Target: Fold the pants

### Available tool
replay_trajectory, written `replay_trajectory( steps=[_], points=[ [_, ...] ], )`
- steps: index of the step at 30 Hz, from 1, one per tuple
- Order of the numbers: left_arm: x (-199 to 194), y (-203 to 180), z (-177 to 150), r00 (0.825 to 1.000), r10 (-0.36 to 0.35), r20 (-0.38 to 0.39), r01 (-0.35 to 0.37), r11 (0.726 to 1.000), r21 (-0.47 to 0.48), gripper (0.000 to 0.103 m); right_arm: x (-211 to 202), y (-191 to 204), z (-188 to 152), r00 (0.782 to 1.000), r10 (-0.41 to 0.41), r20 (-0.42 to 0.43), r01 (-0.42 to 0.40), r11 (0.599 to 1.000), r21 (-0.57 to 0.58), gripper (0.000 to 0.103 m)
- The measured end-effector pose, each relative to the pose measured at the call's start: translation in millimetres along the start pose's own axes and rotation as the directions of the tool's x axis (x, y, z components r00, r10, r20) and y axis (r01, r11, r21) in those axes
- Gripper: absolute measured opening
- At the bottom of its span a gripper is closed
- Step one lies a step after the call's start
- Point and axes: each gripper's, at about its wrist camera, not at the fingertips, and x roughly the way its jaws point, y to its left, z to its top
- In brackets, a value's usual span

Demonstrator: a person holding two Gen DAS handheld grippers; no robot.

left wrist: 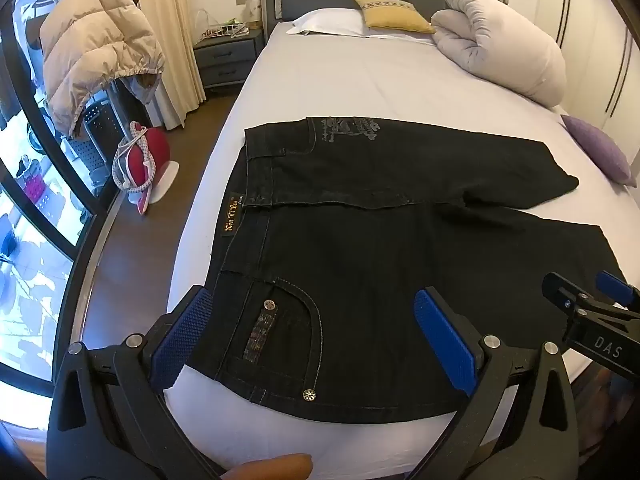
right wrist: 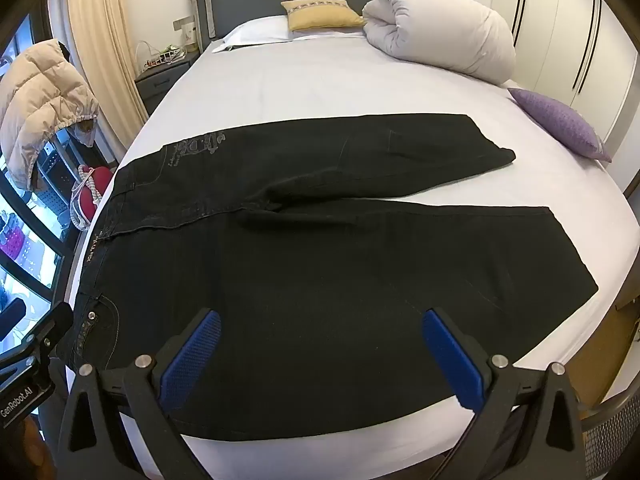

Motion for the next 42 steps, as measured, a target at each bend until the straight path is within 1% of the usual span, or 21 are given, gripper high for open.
replay_trajectory(
  steps=[8, 9, 12, 13, 30, 31, 42],
  points=[
    [-7.4, 1.3, -0.8, 1.0, -0.006, 0.012, 0.006, 1.0, 0.003, 0.103, 0.0, 0.5, -0.7, 1.0, -0.002, 0.003, 0.002, 1.0, -0.003, 0.103],
    [-0.8, -2.1, -2.0, 1.0, 0.005, -0.004, -0.005, 1.0, 0.002, 0.103, 0.1, 0.6, -0.7, 1.0, -0.002, 0.003, 0.002, 1.0, -0.003, 0.103],
    [-2.7, -3.7, -2.9, 1.0, 0.003, -0.003, -0.003, 1.0, 0.005, 0.103, 0.4, 0.9, -1.0, 1.0, -0.003, 0.003, 0.003, 1.0, -0.003, 0.103],
    [2.8, -0.5, -2.0, 1.0, 0.003, -0.003, -0.003, 1.0, 0.005, 0.103, 0.3, 0.9, -1.1, 1.0, -0.003, 0.003, 0.003, 1.0, -0.003, 0.103],
    [2.4, -1.9, -5.8, 1.0, 0.004, -0.003, -0.004, 1.0, 0.008, 0.103, 0.7, 1.5, -0.5, 1.0, -0.004, 0.002, 0.004, 1.0, -0.003, 0.103],
    [2.5, -1.9, -5.8, 1.0, 0.004, -0.003, -0.004, 1.0, 0.008, 0.103, 3.0, 4.4, -5.1, 1.0, -0.005, 0.002, 0.005, 1.0, -0.004, 0.103],
    [1.8, -1.9, -4.4, 1.0, 0.003, -0.008, -0.003, 1.0, 0.009, 0.103, 4.8, 7.7, -7.7, 1.0, -0.005, -0.001, 0.005, 1.0, -0.004, 0.103]
  ],
)
